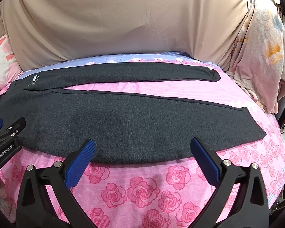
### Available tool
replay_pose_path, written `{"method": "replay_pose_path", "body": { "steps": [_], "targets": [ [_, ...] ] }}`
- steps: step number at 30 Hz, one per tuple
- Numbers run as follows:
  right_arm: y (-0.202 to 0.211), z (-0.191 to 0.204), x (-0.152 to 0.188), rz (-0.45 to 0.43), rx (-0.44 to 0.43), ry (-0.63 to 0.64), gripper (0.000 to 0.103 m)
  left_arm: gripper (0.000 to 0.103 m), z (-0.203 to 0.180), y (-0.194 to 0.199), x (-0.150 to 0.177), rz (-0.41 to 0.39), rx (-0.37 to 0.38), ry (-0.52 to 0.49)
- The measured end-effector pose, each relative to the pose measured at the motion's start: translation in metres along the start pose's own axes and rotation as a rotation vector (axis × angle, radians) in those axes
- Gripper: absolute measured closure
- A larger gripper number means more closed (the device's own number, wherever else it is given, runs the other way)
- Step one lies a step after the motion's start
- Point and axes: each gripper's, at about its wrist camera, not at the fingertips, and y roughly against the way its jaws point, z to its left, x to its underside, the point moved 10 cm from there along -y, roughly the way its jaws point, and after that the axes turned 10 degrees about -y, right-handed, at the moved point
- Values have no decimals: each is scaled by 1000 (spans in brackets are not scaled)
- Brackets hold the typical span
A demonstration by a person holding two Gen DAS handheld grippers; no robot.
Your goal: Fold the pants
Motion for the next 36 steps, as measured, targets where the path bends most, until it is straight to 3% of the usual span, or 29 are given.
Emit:
{"method": "replay_pose_path", "body": {
  "steps": [6,9,11,12,16,19,20,24,27,32,36],
  "targets": [
    [2,-3,-4,-3,-18,-23,5,28,3,2,-1,-9,13,17],
    [4,-12,-14,9,-109,-33,5,28,10,11,-3,-16,134,52],
    [-5,-41,-34,10,-65,-17,5,27,31,14,-13,-12,202,87],
    [-11,-55,-44,8,-46,-26,5,27,49,13,-20,-13,199,105],
    [-59,-132,-95,58,-29,-171,5,27,123,-6,-56,-23,129,162],
    [-98,-171,-129,88,-36,-262,5,27,184,-39,-83,1,3,161],
    [-111,-181,-140,93,-34,-271,5,27,211,-56,-94,12,-75,160],
    [-160,-204,-182,94,-2,-239,5,27,274,-115,-113,90,-175,191],
    [-205,-219,-210,106,45,-198,5,27,310,-162,-117,156,-187,262],
    [-261,-226,-232,171,55,-195,5,27,346,-245,-116,301,-138,375],
    [-307,-233,-236,241,113,-191,5,27,361,-289,-100,400,-182,440]
  ]
}}
